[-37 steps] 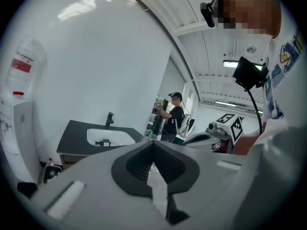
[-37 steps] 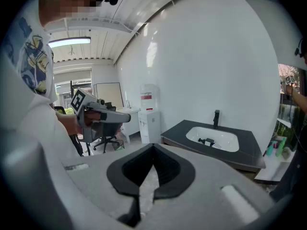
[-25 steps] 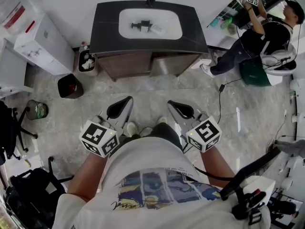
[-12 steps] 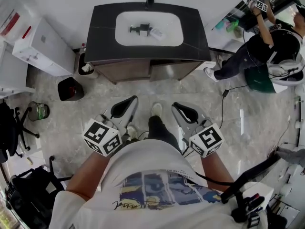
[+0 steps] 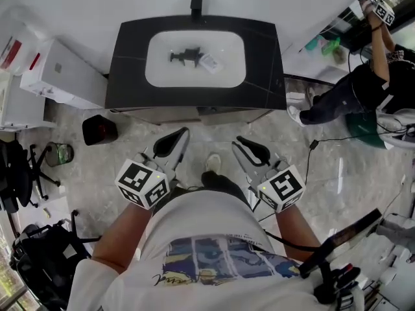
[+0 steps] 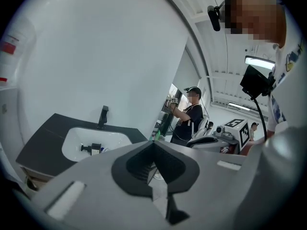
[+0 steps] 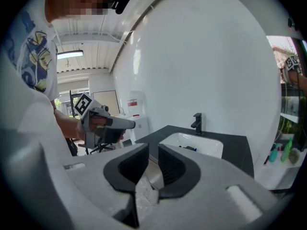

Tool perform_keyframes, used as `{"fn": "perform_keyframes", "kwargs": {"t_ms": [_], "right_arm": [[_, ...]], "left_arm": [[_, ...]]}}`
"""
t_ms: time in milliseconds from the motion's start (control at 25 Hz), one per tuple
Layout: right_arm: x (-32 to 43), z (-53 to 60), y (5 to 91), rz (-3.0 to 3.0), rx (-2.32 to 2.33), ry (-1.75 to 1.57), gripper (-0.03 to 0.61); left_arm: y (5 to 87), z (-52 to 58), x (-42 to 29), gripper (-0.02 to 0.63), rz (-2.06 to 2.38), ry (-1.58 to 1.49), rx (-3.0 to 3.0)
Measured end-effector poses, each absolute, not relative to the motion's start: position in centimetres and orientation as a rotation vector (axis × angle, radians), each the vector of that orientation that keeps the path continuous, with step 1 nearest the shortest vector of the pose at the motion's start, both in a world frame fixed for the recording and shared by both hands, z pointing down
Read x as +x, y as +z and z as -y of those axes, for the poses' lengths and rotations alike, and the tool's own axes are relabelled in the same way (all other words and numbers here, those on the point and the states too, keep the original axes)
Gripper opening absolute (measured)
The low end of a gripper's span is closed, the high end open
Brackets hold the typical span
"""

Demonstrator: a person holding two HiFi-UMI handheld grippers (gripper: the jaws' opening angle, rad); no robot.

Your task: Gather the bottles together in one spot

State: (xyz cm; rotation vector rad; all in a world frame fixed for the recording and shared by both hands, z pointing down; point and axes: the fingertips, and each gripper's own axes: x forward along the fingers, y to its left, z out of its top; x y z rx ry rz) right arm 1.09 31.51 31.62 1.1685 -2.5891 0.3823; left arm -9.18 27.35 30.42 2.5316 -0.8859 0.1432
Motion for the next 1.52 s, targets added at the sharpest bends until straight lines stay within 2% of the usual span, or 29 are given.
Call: {"fn": "perform_keyframes", "kwargs": {"t_ms": [400,880,1120,1520], "right_arm": [[6.9,-26.4,34.3,2.623,1.122,0.459,0.063],[6.4,-21.1,34.2,2.583,1.171,0.468,0.069],[5.5,-16.4,33.9,2.539,1.235,0.482,0.071],[2.3,-10.1,34.9,2.436,1.353,0.520,0.077]], "left_arm": [[33.0,-21.6,-4.5,0.000,0.996,0.285,2.484],[36.9,-12.3,-7.2,0.003,1.089,0.390,2.461],[40.1,-5.7,-8.7,0.053,1.060,0.533,2.487],[46.2,2.1,-9.8,0.076,0.897,0.625,2.459]]}}
